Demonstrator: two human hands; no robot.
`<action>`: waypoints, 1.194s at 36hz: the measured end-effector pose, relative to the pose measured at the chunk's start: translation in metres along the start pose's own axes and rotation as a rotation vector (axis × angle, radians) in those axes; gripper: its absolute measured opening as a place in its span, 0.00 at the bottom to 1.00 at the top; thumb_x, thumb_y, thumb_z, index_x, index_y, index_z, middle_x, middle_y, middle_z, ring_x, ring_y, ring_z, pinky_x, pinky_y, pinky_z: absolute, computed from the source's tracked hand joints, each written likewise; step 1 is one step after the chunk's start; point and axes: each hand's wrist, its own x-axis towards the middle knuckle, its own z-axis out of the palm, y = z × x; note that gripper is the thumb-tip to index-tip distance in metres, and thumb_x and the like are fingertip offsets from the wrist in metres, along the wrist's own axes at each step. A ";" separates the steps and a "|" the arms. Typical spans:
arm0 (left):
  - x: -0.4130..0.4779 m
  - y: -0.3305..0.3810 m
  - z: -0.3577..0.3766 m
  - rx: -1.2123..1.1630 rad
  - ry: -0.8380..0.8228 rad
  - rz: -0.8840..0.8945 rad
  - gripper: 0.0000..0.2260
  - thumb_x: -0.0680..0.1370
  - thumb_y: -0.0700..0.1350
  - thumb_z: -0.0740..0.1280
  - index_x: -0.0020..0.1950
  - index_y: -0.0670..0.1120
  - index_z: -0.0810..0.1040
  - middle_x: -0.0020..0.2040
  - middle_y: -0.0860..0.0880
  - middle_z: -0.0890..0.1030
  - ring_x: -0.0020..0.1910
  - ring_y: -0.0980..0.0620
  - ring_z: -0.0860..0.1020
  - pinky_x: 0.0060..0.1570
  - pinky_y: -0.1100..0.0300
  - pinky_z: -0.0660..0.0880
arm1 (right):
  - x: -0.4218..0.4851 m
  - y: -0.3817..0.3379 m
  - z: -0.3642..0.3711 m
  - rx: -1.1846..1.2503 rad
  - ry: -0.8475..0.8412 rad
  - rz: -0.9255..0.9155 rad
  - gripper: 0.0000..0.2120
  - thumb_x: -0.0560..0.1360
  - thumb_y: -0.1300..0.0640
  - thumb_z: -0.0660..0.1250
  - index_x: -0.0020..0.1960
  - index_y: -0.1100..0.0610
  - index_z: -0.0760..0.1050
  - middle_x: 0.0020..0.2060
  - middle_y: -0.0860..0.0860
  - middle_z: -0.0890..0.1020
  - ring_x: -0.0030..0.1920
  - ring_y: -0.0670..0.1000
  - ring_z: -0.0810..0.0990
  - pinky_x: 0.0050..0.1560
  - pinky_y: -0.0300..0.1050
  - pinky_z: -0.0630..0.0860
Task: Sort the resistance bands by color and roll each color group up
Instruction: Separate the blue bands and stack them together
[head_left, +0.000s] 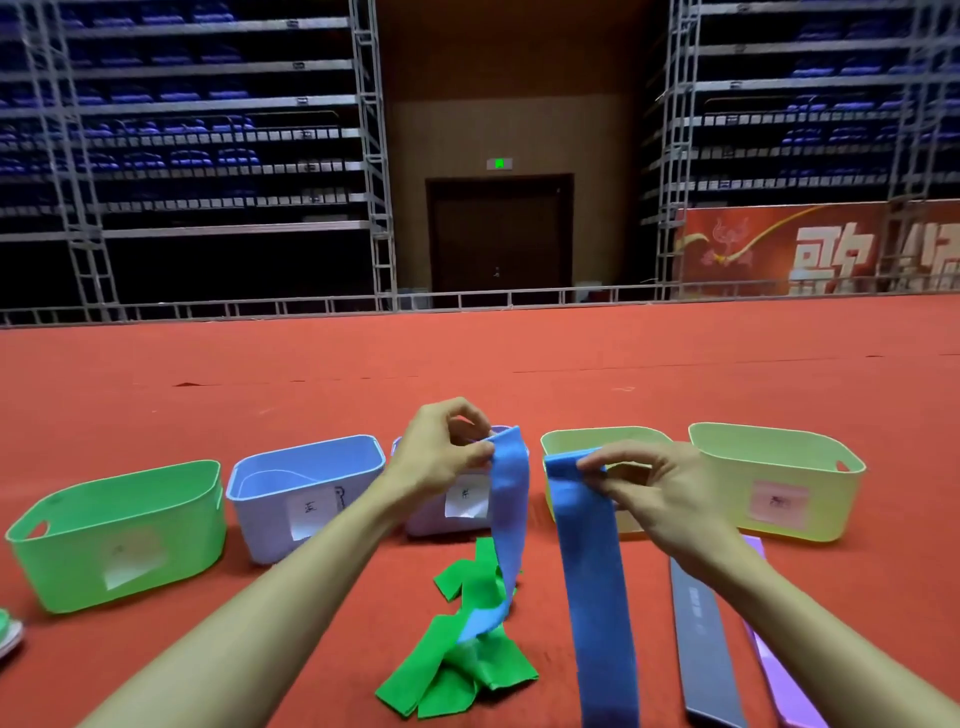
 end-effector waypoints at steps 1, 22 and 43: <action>-0.001 0.002 0.003 -0.014 0.004 -0.003 0.10 0.71 0.30 0.72 0.40 0.43 0.77 0.37 0.44 0.83 0.37 0.50 0.80 0.49 0.44 0.81 | 0.000 -0.001 0.001 0.009 -0.008 0.002 0.17 0.70 0.77 0.67 0.37 0.56 0.81 0.30 0.43 0.84 0.33 0.39 0.81 0.33 0.31 0.75; -0.016 0.044 0.040 -0.395 -0.063 -0.036 0.08 0.73 0.27 0.68 0.40 0.39 0.77 0.34 0.46 0.82 0.32 0.54 0.80 0.38 0.63 0.80 | 0.005 0.003 0.001 -0.021 0.082 -0.019 0.16 0.70 0.75 0.69 0.39 0.54 0.82 0.33 0.45 0.84 0.36 0.44 0.83 0.41 0.41 0.81; -0.024 0.057 0.048 -0.405 -0.155 0.046 0.08 0.74 0.27 0.68 0.42 0.39 0.78 0.38 0.46 0.84 0.38 0.53 0.83 0.41 0.63 0.79 | 0.003 0.002 -0.017 -0.044 0.134 -0.019 0.13 0.70 0.74 0.69 0.41 0.57 0.83 0.37 0.53 0.85 0.37 0.49 0.84 0.43 0.52 0.82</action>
